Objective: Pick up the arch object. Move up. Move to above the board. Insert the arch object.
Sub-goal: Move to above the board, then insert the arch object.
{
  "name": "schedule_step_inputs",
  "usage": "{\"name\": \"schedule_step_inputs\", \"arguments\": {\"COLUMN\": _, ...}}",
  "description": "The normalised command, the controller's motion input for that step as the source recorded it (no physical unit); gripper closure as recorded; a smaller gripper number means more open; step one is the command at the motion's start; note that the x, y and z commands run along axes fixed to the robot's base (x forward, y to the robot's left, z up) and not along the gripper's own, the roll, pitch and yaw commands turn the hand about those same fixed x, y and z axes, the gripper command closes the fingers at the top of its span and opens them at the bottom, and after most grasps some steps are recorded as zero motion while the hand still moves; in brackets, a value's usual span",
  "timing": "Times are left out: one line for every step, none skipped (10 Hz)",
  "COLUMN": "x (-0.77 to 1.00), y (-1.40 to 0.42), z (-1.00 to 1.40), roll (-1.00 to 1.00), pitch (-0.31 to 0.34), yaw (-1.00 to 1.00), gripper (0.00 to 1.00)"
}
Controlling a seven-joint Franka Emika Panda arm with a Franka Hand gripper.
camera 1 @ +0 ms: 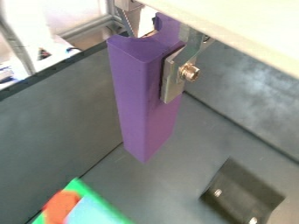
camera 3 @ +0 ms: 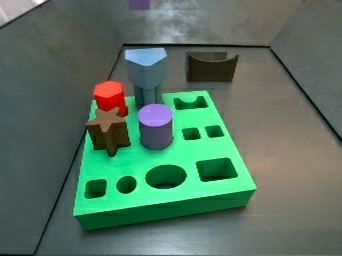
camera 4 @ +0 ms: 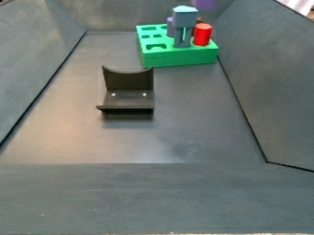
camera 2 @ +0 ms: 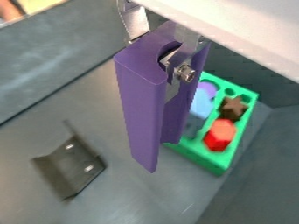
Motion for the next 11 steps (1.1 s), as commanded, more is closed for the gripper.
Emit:
{"name": "schedule_step_inputs", "arguments": {"x": 0.27, "y": -1.0, "z": 0.03, "roll": -0.01, "pitch": 0.236, "yaw": -0.05, "gripper": 1.0}}
{"name": "schedule_step_inputs", "arguments": {"x": 0.28, "y": -1.0, "z": 0.03, "roll": -0.01, "pitch": 0.134, "yaw": -0.01, "gripper": 1.0}}
{"name": "schedule_step_inputs", "arguments": {"x": 0.29, "y": -1.0, "z": 0.04, "roll": 0.0, "pitch": 0.123, "yaw": 0.0, "gripper": 1.0}}
{"name": "schedule_step_inputs", "arguments": {"x": 0.31, "y": -1.0, "z": 0.05, "roll": -0.01, "pitch": 0.13, "yaw": 0.01, "gripper": 1.0}}
{"name": "schedule_step_inputs", "arguments": {"x": 0.33, "y": -1.0, "z": 0.05, "roll": 0.01, "pitch": 0.133, "yaw": 0.0, "gripper": 1.0}}
{"name": "schedule_step_inputs", "arguments": {"x": 0.32, "y": -0.89, "z": 0.05, "roll": 0.02, "pitch": 0.137, "yaw": 0.01, "gripper": 1.0}}
{"name": "schedule_step_inputs", "arguments": {"x": 0.25, "y": -0.58, "z": 0.04, "roll": 0.03, "pitch": 0.136, "yaw": 0.01, "gripper": 1.0}}
{"name": "schedule_step_inputs", "arguments": {"x": 0.18, "y": -0.35, "z": 0.04, "roll": 0.05, "pitch": 0.125, "yaw": 0.01, "gripper": 1.0}}
{"name": "schedule_step_inputs", "arguments": {"x": 0.14, "y": -0.25, "z": 0.03, "roll": 0.05, "pitch": 0.108, "yaw": 0.0, "gripper": 1.0}}
{"name": "schedule_step_inputs", "arguments": {"x": 0.03, "y": -0.05, "z": 0.0, "roll": 0.04, "pitch": 0.047, "yaw": 0.0, "gripper": 1.0}}
{"name": "schedule_step_inputs", "arguments": {"x": -0.03, "y": -0.04, "z": 0.0, "roll": 0.0, "pitch": -0.013, "yaw": 0.0, "gripper": 1.0}}
